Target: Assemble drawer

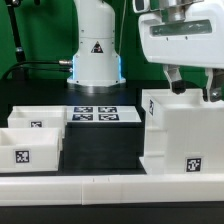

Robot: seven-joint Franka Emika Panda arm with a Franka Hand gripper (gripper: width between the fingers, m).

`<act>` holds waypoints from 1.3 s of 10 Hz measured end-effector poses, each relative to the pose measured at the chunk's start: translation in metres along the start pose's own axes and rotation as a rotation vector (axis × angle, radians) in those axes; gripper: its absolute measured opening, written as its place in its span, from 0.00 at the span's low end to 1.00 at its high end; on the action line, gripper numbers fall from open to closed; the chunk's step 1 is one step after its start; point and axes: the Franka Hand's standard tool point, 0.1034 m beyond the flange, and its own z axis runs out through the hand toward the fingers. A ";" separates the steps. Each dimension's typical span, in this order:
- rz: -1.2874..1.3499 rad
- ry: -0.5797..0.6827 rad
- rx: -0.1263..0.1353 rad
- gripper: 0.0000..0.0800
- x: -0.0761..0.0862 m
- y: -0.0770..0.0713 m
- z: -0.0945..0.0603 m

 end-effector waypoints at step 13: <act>-1.020 0.020 -0.018 0.81 0.077 0.069 -0.026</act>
Offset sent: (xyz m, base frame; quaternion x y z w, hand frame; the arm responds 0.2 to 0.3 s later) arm -0.0290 -0.0308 0.0258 -0.0205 -0.0226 -0.2920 0.9559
